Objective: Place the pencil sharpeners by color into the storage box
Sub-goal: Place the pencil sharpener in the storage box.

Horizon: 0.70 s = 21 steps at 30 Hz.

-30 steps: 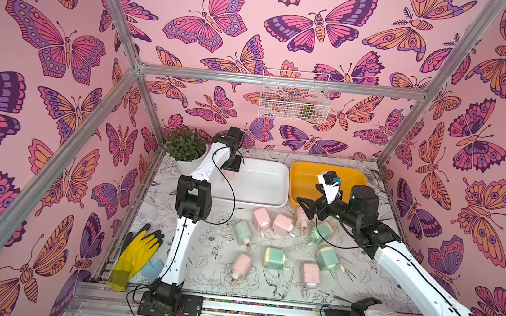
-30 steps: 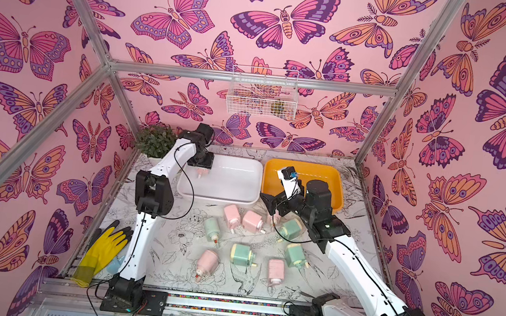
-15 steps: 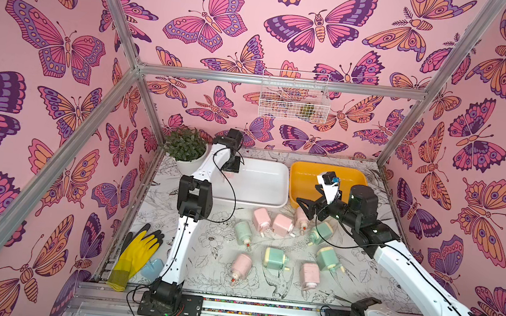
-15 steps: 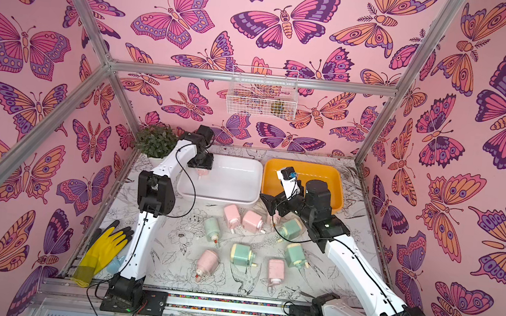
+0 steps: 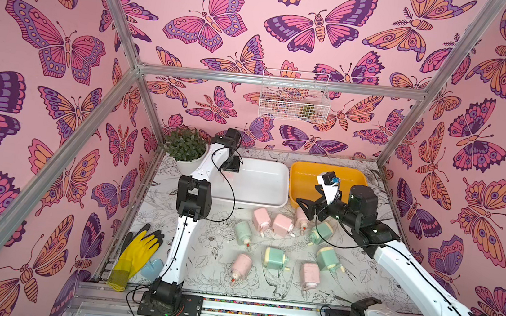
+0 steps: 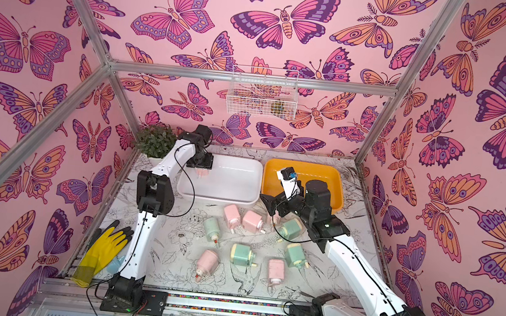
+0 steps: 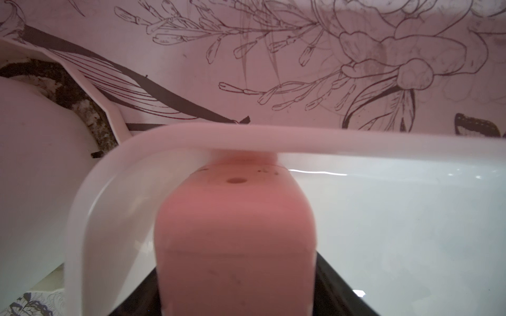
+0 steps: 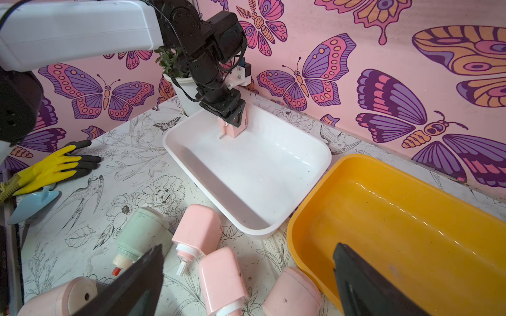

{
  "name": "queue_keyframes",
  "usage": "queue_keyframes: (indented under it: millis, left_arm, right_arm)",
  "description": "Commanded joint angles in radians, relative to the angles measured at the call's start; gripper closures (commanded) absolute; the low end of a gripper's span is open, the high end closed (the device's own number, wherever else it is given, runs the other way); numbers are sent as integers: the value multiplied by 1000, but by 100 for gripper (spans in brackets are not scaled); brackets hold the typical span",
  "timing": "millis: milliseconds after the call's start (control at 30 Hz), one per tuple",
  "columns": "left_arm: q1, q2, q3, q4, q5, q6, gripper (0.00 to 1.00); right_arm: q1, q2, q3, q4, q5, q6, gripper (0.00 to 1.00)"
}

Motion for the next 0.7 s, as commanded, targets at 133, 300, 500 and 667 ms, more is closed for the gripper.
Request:
queue_keyframes:
  millis: [133, 300, 500, 667]
  left_arm:
    - [8, -2, 10, -5, 2, 8, 29]
    - [7, -21, 9, -6, -18, 19, 25]
    - [5, -39, 2, -6, -41, 29, 20]
    - [4, -65, -18, -3, -82, 27, 21]
  right_arm:
    - [6, -5, 19, -5, 0, -1, 1]
    - [6, -6, 19, -5, 0, 0, 1]
    - [6, -7, 20, 7, -2, 0, 1]
    - [6, -5, 20, 16, -3, -7, 1]
